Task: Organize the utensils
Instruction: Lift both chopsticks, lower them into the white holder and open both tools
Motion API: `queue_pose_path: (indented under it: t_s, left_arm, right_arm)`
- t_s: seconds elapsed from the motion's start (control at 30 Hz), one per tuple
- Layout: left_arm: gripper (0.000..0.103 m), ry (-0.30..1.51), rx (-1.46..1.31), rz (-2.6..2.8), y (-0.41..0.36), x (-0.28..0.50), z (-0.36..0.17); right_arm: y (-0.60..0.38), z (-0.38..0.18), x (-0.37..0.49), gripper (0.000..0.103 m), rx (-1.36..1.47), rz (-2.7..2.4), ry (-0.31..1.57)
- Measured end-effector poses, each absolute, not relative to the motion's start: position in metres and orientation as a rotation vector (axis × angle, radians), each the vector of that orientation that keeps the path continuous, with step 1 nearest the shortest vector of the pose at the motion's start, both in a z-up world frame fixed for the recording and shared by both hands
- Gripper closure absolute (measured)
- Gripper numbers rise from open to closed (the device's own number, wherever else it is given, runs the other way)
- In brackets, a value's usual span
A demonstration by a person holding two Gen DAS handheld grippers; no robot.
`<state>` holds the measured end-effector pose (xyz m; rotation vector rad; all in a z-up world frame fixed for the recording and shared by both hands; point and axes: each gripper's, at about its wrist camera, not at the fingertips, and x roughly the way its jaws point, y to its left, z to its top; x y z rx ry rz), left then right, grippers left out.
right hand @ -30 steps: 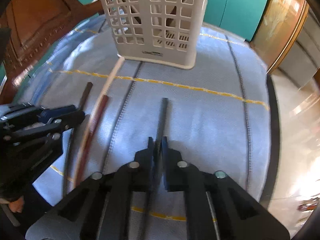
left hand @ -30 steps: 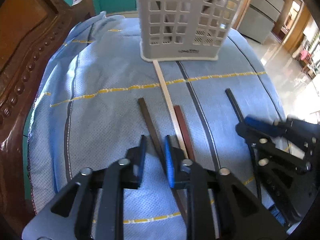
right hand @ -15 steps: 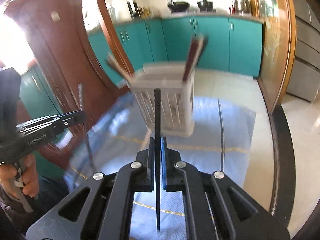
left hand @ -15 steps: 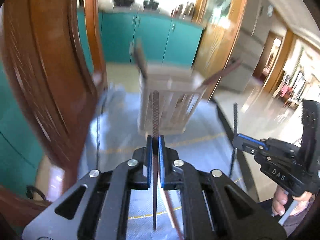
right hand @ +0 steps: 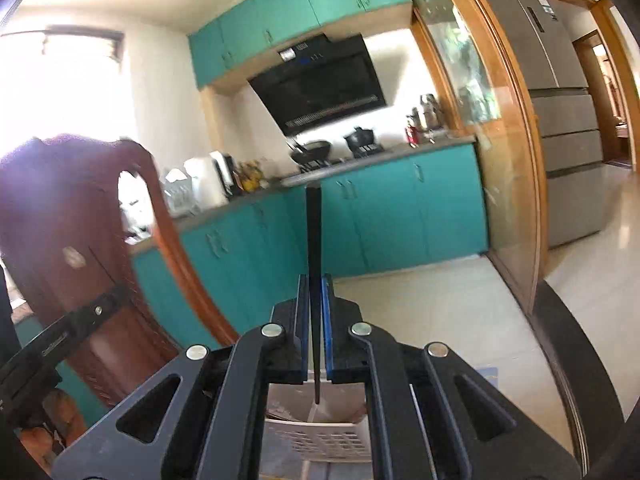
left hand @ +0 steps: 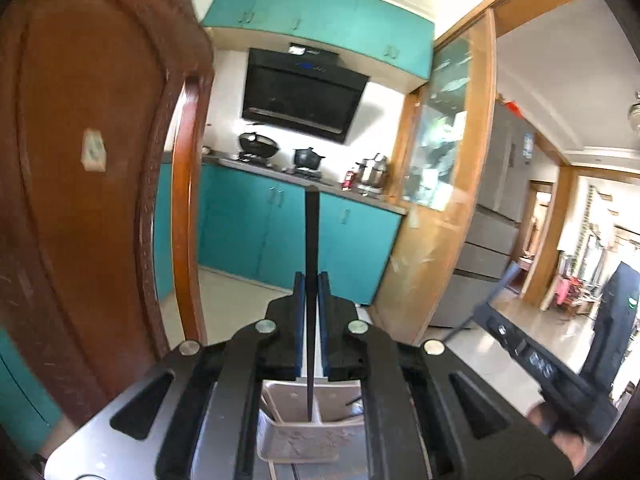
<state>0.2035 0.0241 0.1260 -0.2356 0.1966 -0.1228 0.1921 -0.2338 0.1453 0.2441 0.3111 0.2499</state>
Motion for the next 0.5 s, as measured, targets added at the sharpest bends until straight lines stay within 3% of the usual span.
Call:
queue_pose_path:
  t_s: [0.3,0.43,0.5]
  left_arm:
    - [0.096,0.375,-0.137,-0.063,-0.004,0.264,0.057]
    - [0.096,0.378,-0.125,-0.052,-0.001,0.264,0.052]
    - [0.089,0.362,-0.118,-0.049,0.001,0.255,0.053]
  right_arm:
    - [-0.201,0.096,0.202,0.096,0.101,0.245,0.437]
    - [-0.203,0.105,0.177,0.074,0.085,0.239,0.400]
    - [-0.208,0.113,0.157,0.069,0.077,0.245,0.357]
